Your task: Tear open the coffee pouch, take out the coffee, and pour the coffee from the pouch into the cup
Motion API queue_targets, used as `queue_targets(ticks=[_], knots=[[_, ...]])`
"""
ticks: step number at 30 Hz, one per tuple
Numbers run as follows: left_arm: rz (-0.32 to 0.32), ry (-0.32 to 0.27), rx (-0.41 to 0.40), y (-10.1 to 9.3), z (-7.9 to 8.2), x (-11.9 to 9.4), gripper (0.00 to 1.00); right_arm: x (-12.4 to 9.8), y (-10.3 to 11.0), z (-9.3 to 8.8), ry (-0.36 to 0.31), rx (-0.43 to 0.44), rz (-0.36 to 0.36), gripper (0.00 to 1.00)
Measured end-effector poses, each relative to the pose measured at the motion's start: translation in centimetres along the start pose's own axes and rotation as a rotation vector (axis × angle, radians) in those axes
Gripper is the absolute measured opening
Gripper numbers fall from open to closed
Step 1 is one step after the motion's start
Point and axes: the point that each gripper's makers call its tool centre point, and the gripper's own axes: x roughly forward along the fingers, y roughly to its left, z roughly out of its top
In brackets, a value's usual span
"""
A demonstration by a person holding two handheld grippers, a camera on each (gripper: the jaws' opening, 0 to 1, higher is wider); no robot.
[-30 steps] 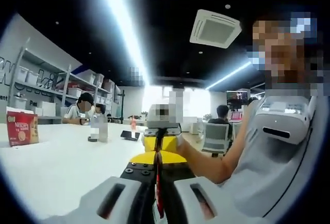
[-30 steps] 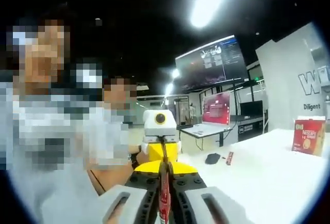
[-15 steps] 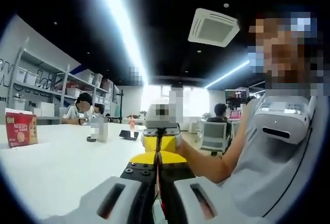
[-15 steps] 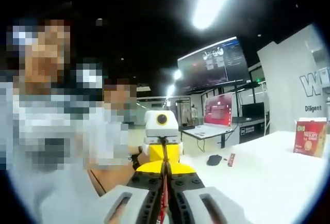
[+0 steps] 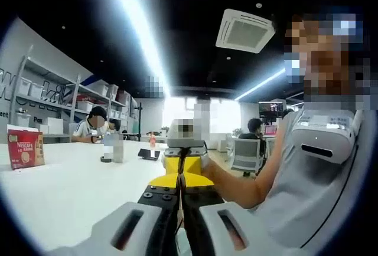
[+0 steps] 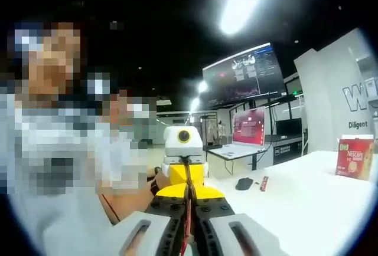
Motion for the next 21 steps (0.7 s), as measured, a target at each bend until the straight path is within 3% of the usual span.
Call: queue_targets(ticks=[21], knots=[[-0.034,0.003,0.012,-0.58,-0.04,-0.19,0.04,0.26,0.87,-0.12,0.04,0.037,0.046,0.02]])
